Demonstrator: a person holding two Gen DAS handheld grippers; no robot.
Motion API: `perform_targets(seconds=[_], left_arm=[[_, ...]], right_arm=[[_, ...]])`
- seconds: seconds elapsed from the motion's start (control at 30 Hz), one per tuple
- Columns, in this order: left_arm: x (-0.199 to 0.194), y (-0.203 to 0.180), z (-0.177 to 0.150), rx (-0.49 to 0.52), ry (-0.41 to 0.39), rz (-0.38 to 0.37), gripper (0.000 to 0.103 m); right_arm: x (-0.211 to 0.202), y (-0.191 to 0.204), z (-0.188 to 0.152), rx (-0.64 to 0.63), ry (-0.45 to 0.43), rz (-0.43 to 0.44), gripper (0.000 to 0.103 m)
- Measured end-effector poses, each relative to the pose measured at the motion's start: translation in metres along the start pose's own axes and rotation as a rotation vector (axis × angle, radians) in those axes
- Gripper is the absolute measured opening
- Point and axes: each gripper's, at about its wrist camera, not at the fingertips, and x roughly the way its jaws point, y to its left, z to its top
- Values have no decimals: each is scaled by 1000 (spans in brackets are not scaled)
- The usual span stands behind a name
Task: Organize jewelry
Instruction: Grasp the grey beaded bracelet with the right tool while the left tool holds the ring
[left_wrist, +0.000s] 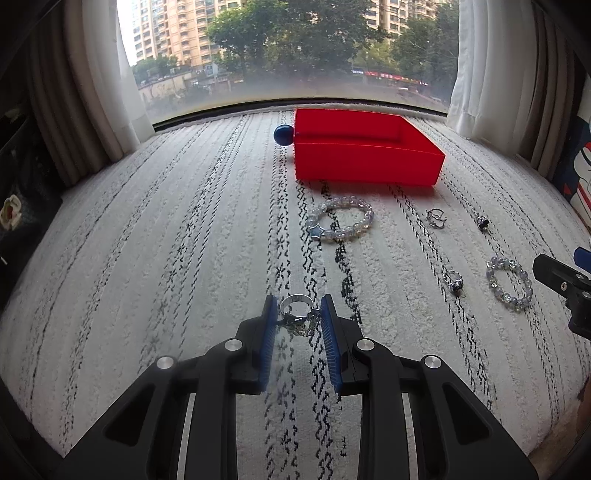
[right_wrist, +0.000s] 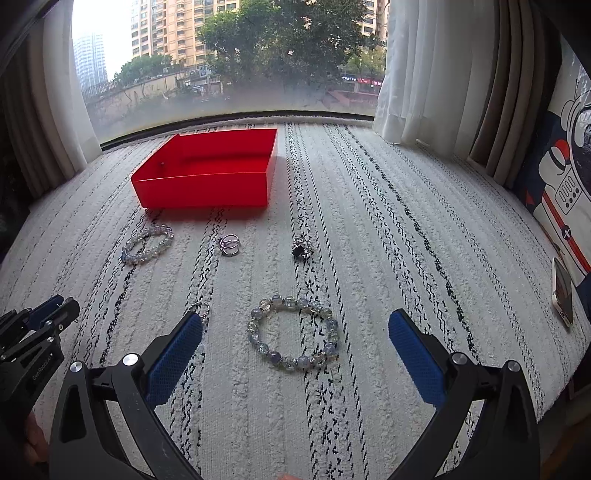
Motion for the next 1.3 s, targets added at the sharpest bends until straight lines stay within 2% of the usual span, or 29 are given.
perform_targets(seconds=[0.33,0.53,0.67,0.8,1.1,1.3], left_arm=[[1,-3,-2,20,8,-43,23],[1,-3,-2,18,6,-42,23],[1,-4,-2,19,2,-37,23],[1,-3,-1,18,1,-34,23],[0,-3,-1,22,-2,-31,23],[0,-2,-1,20,-3,-29,23]], right_arm=[[36,-19,-1,3,49,-36,96],[54,-22,-5,4,112,-51,73],[58,-27,-8,19,128,-48,68],[63,-28,-11,17,152,-51,65],[63,-28,-14,12,140,-31,62],[62,-29,-14,14,139,-1,55]])
